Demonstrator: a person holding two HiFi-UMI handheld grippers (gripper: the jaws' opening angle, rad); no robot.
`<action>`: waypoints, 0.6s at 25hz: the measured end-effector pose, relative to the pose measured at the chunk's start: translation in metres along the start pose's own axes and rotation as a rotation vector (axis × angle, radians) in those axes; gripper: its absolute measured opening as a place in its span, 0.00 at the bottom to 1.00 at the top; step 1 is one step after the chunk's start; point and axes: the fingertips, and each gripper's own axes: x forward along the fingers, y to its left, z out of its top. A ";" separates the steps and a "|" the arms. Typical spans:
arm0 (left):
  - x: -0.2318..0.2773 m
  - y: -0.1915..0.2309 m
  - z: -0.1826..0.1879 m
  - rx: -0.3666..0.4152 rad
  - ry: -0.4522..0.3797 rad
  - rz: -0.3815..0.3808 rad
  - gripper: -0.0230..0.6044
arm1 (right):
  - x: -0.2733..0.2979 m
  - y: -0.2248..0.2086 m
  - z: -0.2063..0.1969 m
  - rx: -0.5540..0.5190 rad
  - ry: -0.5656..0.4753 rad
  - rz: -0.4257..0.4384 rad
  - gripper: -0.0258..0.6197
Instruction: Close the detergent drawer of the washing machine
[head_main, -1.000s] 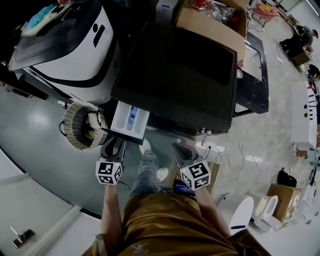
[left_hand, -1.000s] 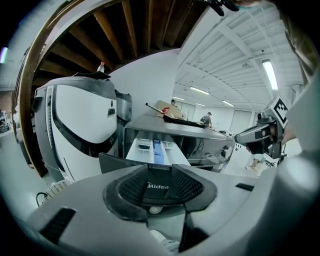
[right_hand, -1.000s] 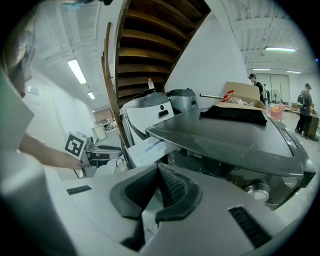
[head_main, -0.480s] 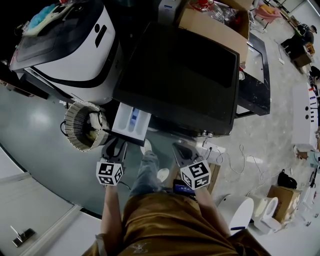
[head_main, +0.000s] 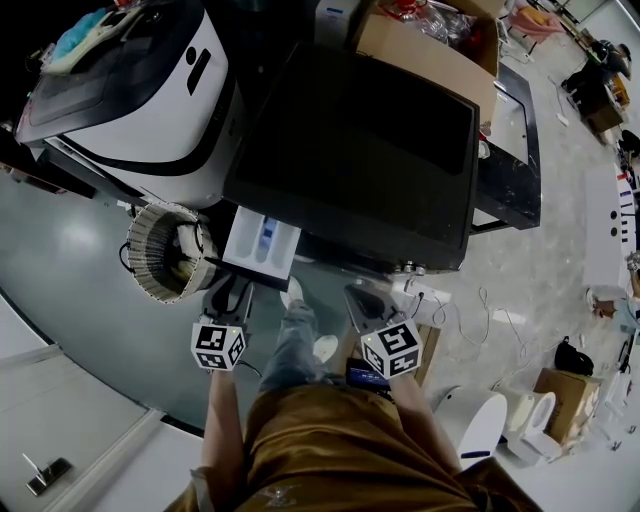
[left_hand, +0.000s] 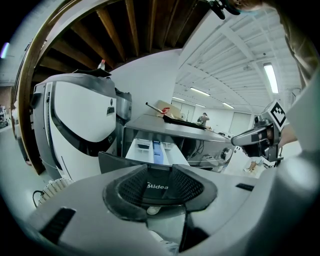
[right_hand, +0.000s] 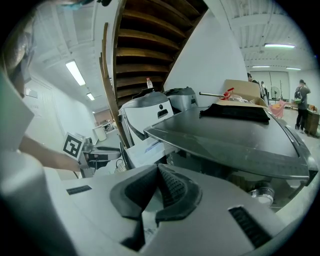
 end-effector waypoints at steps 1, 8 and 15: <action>0.002 0.001 0.002 0.001 -0.002 0.001 0.29 | 0.001 0.000 0.001 -0.001 -0.001 0.000 0.06; 0.012 0.003 0.010 0.004 -0.009 -0.006 0.29 | 0.006 -0.002 0.004 -0.009 0.006 0.004 0.06; 0.017 0.003 0.012 0.001 -0.006 -0.017 0.29 | 0.011 -0.008 0.004 -0.004 0.017 0.002 0.06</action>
